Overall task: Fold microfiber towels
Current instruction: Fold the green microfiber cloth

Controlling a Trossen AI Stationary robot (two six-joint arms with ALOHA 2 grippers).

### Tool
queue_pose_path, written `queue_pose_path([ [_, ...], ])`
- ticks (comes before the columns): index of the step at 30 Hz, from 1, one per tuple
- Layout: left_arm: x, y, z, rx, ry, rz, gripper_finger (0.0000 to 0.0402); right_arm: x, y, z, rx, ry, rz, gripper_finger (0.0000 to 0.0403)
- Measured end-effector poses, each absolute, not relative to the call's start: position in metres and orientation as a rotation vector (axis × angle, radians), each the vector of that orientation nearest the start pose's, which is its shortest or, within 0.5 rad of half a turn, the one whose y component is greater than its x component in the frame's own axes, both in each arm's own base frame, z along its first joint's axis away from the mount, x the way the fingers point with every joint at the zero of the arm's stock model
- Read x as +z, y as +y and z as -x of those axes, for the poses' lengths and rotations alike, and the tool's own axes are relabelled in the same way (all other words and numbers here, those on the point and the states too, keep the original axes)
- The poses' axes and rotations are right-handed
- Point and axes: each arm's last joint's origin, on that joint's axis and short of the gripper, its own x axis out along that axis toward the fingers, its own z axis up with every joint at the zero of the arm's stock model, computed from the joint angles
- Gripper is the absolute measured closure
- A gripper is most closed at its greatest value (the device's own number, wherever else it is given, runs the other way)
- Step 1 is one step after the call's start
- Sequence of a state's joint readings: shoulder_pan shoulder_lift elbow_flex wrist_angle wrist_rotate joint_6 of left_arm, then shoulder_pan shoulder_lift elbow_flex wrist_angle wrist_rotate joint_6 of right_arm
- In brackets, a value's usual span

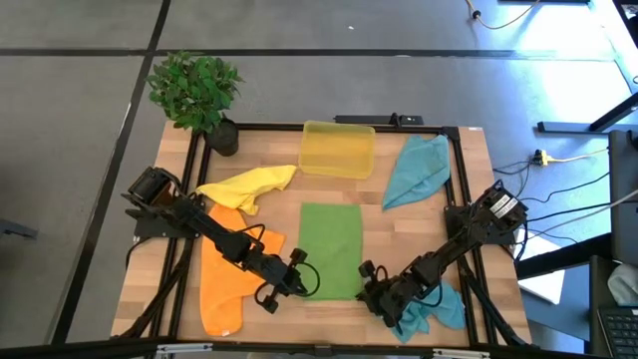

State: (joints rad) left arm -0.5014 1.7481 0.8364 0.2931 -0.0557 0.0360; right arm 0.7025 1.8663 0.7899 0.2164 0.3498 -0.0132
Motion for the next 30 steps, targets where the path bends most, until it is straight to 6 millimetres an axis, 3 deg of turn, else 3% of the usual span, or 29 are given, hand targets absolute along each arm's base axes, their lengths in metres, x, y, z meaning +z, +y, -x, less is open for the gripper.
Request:
queue_pose_path([
  [4,0.15,-0.165,-0.3,-0.478,0.604,-0.199,0.0365,0.102,0.202,-0.261,0.231,0.745,0.39,0.0394],
  [10,0.148,-0.169,-0.297,-0.436,0.611,-0.235,0.0286,0.121,0.198,-0.266,0.149,0.694,0.274,0.0398],
  [16,0.131,-0.178,-0.294,-0.364,0.633,-0.318,0.023,0.133,0.192,-0.269,0.112,0.669,0.19,0.0399],
  [20,0.119,-0.182,-0.293,-0.32,0.656,-0.355,0.021,0.14,0.187,-0.272,0.082,0.646,0.149,0.04],
  [30,0.121,-0.189,-0.289,-0.298,0.632,-0.345,0.0205,0.142,0.168,-0.284,-0.022,0.635,0.093,0.0401],
])
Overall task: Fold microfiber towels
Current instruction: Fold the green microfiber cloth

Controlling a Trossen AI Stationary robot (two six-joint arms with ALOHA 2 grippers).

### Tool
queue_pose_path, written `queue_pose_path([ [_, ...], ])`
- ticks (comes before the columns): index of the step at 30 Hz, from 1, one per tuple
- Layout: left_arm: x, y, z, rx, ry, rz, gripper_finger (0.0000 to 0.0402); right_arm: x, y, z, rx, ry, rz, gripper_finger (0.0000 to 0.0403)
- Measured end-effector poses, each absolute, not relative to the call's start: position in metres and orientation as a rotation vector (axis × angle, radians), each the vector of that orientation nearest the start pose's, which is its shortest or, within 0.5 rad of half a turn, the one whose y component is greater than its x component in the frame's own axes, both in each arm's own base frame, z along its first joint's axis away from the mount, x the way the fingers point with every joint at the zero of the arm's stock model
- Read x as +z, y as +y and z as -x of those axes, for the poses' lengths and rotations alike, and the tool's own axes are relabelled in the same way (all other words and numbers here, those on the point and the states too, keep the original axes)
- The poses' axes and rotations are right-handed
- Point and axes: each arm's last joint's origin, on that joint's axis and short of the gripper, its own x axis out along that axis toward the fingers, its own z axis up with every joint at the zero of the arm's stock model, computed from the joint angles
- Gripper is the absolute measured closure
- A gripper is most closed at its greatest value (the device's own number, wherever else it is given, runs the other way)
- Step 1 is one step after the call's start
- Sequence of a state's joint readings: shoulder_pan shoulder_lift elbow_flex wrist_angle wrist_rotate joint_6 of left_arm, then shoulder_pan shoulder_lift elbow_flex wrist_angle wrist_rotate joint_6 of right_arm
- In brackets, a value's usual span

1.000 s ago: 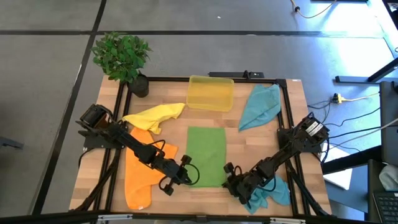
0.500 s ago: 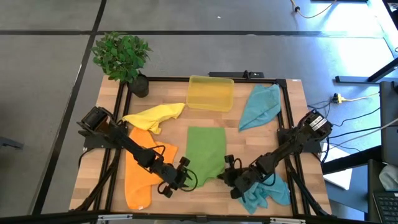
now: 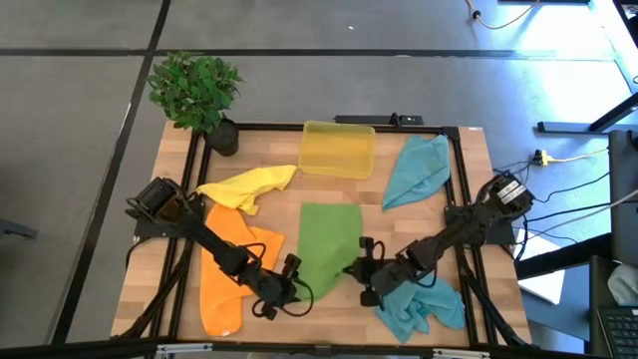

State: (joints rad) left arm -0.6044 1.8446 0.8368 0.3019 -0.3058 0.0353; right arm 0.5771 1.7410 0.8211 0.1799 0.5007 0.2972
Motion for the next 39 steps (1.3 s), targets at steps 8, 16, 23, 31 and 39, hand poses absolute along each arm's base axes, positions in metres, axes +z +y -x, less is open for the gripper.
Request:
queue_pose_path([
  [8,0.121,-0.19,-0.288,-0.278,0.628,-0.354,0.0205,0.143,0.156,-0.291,-0.072,0.635,0.061,0.0402],
  [16,0.121,-0.187,-0.29,-0.224,0.644,-0.222,0.0205,0.141,0.148,-0.294,-0.102,0.652,0.039,0.0402],
  [23,0.122,-0.192,-0.289,-0.233,0.625,-0.187,0.0205,0.141,0.146,-0.294,-0.116,0.659,0.02,0.0403],
  [31,0.125,-0.195,-0.289,-0.187,0.597,-0.14,0.0205,0.14,0.14,-0.296,-0.143,0.671,-0.004,0.0403],
  [39,0.12,-0.192,-0.288,-0.101,0.616,-0.096,0.0205,0.14,0.139,-0.297,-0.129,0.679,-0.019,0.0403],
])
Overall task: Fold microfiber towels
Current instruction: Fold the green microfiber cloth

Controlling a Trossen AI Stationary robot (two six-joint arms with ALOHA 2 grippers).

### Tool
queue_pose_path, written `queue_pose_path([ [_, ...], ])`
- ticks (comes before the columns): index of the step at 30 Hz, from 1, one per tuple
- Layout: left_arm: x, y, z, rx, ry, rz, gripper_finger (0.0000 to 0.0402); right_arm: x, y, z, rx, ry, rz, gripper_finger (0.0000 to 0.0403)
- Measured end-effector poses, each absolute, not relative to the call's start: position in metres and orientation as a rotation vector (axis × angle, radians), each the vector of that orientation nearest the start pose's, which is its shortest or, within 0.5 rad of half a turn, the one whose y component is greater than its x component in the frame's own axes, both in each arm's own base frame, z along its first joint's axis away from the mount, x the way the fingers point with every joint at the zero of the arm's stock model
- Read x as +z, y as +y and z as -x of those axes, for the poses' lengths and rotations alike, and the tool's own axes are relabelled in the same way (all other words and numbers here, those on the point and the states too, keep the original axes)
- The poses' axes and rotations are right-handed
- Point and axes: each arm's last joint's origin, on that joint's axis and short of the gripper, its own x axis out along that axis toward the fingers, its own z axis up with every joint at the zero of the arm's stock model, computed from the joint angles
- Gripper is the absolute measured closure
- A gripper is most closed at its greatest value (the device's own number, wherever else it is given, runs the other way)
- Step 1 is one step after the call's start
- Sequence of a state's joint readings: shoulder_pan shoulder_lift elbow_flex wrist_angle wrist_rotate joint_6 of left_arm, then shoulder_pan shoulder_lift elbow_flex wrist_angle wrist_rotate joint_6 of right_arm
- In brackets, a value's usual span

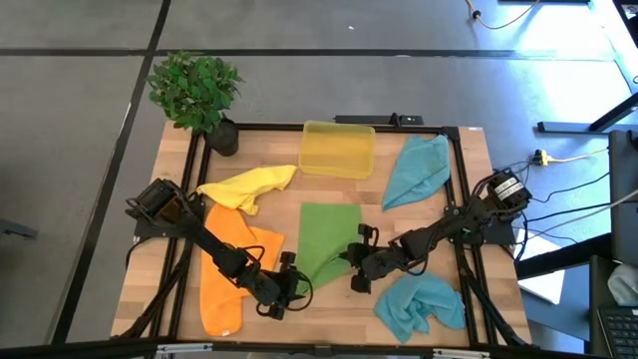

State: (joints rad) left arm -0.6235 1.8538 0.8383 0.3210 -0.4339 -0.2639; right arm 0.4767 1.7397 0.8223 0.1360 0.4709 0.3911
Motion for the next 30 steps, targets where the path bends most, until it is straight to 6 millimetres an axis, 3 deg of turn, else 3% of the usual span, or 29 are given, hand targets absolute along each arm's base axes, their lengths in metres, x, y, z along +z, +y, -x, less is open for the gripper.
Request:
queue_pose_path([
  [4,0.122,-0.198,-0.291,-0.094,0.608,-0.047,0.0205,0.14,0.139,-0.297,-0.128,0.68,-0.02,0.0403],
  [11,0.131,-0.226,-0.298,-0.094,0.674,-0.121,0.0205,0.14,0.138,-0.297,-0.128,0.685,-0.03,0.0403],
  [17,0.139,-0.225,-0.3,0.044,0.717,-0.039,0.0205,0.139,0.138,-0.297,-0.119,0.693,-0.042,0.0403],
  [22,0.136,-0.222,-0.297,0.07,0.776,0.066,0.0205,0.139,0.138,-0.297,-0.118,0.693,-0.043,0.0403],
  [30,0.122,-0.222,-0.295,0.108,0.821,0.087,0.0205,0.139,0.138,-0.297,-0.118,0.693,-0.043,0.0403],
])
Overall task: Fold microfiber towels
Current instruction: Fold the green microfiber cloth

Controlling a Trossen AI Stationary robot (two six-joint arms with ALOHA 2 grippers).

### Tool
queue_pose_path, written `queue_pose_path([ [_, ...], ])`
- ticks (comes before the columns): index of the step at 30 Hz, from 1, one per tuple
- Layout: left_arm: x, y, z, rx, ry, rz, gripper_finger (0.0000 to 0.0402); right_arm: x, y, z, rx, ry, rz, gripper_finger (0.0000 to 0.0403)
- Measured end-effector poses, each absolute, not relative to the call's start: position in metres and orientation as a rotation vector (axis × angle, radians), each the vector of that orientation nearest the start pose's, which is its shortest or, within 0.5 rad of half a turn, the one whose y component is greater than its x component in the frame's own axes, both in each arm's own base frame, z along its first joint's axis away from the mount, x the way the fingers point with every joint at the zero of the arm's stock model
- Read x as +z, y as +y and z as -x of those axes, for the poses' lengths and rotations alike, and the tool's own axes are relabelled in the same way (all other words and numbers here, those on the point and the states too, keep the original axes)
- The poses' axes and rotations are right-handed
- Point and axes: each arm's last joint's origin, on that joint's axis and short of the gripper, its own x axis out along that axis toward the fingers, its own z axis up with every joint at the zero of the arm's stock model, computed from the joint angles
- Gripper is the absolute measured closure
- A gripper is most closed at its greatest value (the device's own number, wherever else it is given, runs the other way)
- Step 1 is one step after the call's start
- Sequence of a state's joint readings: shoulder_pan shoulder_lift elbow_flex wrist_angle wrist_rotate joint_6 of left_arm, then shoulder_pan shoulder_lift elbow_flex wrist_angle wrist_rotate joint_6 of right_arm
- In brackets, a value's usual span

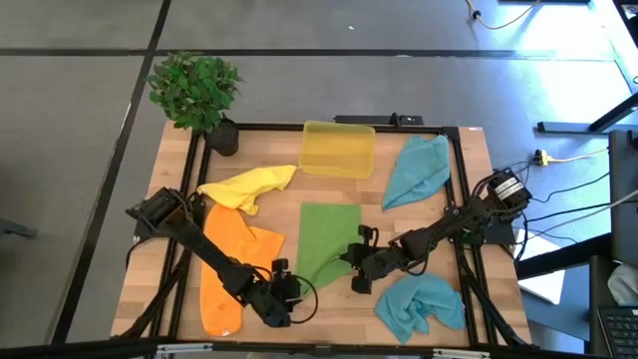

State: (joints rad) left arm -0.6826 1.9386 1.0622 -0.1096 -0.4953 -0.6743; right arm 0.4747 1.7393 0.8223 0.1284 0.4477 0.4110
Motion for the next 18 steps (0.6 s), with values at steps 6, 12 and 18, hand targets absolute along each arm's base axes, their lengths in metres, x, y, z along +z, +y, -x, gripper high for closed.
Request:
queue_pose_path([
  [6,0.118,-0.219,-0.302,0.119,0.802,0.113,0.0205,0.139,0.138,-0.297,-0.116,0.694,-0.044,0.0403],
  [12,0.119,-0.214,-0.307,0.135,0.792,0.128,0.0206,0.139,0.139,-0.297,-0.114,0.694,-0.045,0.0403],
  [18,0.118,-0.21,-0.309,0.132,0.804,0.134,0.0215,0.139,0.139,-0.297,-0.113,0.694,-0.045,0.0403],
])
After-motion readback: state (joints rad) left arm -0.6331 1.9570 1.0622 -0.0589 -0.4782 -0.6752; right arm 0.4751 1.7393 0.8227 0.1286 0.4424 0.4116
